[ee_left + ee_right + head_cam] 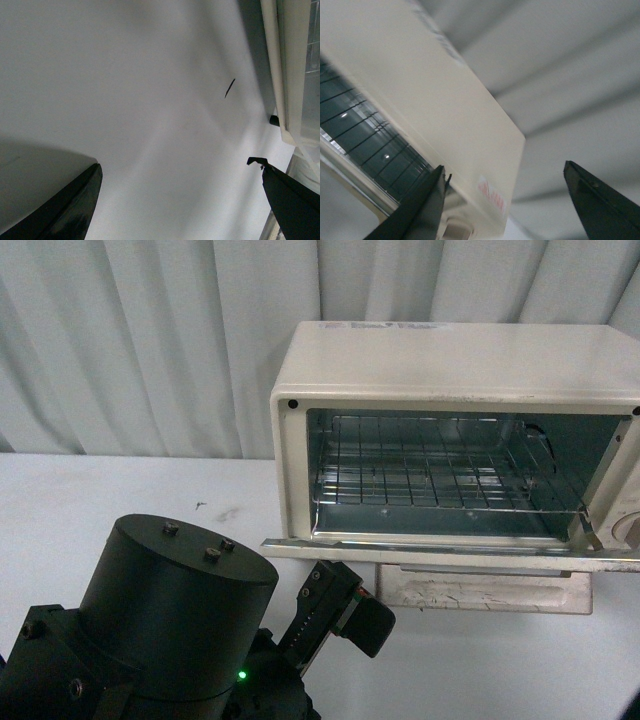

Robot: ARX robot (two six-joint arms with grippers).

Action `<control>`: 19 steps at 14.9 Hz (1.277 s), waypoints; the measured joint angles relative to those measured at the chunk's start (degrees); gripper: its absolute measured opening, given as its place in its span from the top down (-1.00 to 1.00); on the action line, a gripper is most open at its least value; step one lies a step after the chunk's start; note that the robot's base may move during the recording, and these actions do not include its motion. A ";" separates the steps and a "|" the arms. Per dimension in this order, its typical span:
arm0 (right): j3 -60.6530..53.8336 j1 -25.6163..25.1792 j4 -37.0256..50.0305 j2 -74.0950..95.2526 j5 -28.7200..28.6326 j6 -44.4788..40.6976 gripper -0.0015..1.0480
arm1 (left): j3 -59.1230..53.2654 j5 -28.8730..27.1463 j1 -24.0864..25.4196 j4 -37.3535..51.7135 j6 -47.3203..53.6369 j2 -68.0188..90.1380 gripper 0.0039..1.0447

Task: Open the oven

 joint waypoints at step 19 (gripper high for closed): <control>-35.93 -11.39 9.14 -37.92 -5.01 44.57 0.96 | 0.00 -0.13 0.00 -0.02 -0.02 0.00 -0.87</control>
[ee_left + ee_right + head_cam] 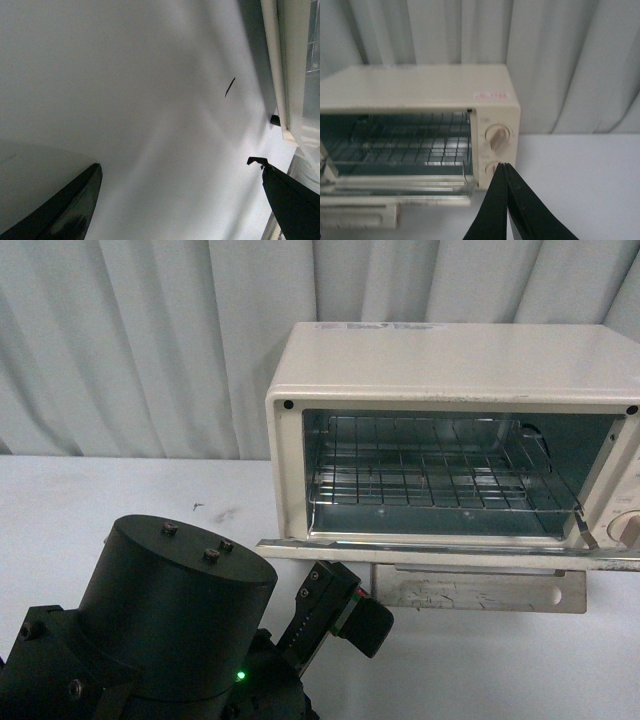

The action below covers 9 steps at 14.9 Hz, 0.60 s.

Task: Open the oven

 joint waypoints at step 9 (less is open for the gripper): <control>0.02 0.00 -13.11 -13.33 0.00 0.02 0.96 | 0.00 0.04 0.00 0.00 0.02 0.00 -0.87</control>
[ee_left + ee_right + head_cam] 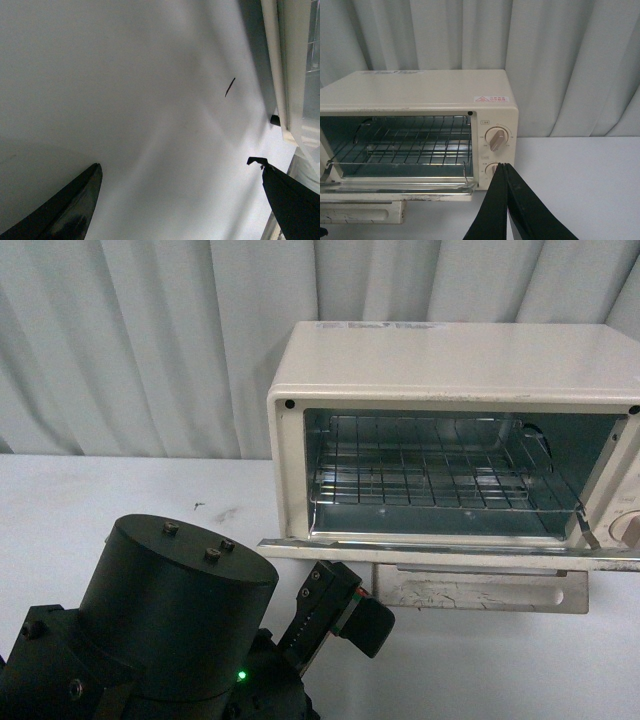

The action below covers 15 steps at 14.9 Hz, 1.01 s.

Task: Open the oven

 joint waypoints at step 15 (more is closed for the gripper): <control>0.02 0.00 -14.58 -14.19 -0.11 0.00 0.48 | 0.00 0.04 0.00 0.00 0.00 0.02 -0.87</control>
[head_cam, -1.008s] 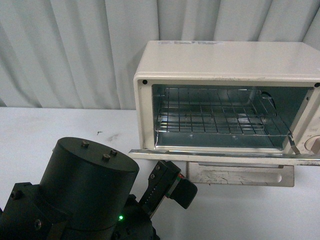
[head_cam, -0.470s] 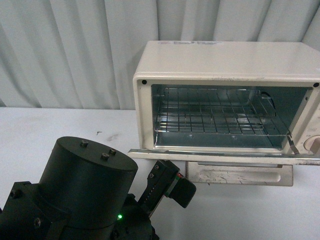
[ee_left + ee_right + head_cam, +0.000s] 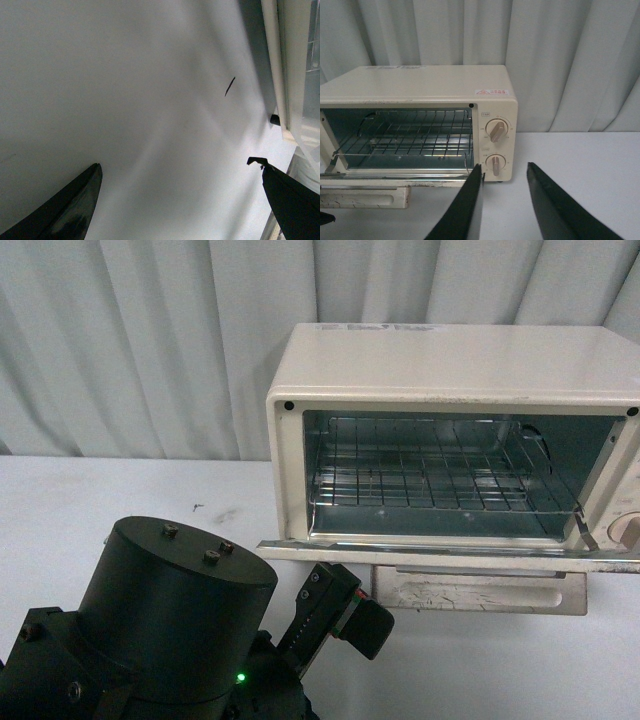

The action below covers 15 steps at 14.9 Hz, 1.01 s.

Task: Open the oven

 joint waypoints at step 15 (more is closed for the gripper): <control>0.00 0.00 0.00 0.00 0.00 0.02 -0.87 | -29.83 -3.30 11.39 11.89 31.67 -33.07 -0.87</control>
